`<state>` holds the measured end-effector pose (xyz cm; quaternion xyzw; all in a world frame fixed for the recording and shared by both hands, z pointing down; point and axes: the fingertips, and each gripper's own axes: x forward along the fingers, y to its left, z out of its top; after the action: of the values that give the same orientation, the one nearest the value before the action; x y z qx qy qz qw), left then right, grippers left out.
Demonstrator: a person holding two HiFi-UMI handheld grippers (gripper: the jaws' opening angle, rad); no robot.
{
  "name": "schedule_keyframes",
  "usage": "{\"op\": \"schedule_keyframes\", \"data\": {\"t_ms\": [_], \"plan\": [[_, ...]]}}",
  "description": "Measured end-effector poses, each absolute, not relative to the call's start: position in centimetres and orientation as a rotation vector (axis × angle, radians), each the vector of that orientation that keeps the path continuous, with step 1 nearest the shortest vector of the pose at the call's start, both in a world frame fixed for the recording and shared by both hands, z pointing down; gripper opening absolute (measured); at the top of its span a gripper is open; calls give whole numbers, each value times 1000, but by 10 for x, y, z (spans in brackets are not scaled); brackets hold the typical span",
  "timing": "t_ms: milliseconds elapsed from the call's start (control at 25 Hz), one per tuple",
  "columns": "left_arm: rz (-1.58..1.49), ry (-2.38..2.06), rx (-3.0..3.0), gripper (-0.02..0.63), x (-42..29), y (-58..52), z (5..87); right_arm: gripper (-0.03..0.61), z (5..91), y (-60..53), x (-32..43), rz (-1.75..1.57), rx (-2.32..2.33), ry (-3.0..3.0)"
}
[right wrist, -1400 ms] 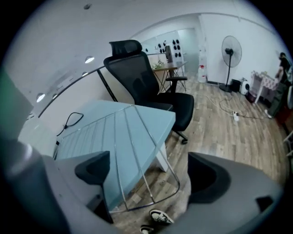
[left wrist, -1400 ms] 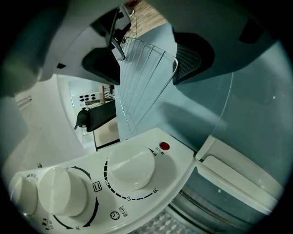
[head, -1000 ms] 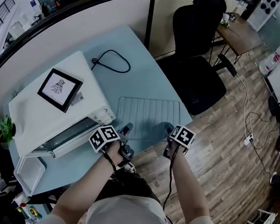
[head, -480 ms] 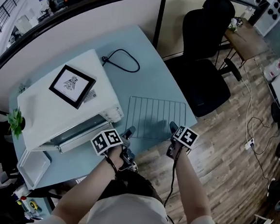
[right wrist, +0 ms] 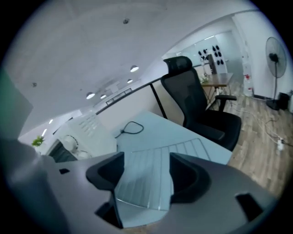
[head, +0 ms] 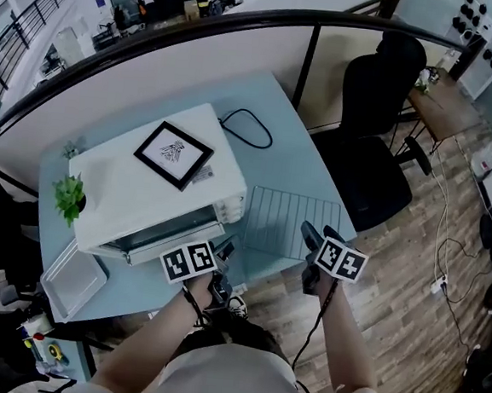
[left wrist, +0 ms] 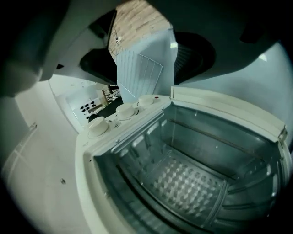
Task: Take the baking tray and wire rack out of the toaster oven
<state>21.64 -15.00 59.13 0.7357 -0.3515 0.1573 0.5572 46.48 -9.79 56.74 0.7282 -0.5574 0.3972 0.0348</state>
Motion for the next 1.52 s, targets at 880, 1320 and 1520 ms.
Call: {"op": "schedule_keyframes", "data": {"t_ms": [880, 1320, 1520], "plan": [[228, -1217, 2528, 125, 31, -168, 377, 113, 314, -146, 196, 491, 1671, -2607], [132, -1588, 2600, 60, -80, -171, 289, 6, 233, -140, 110, 138, 1484, -2783], [1, -1768, 2579, 17, -121, -155, 249, 3, 208, -134, 81, 131, 1381, -2877]]}}
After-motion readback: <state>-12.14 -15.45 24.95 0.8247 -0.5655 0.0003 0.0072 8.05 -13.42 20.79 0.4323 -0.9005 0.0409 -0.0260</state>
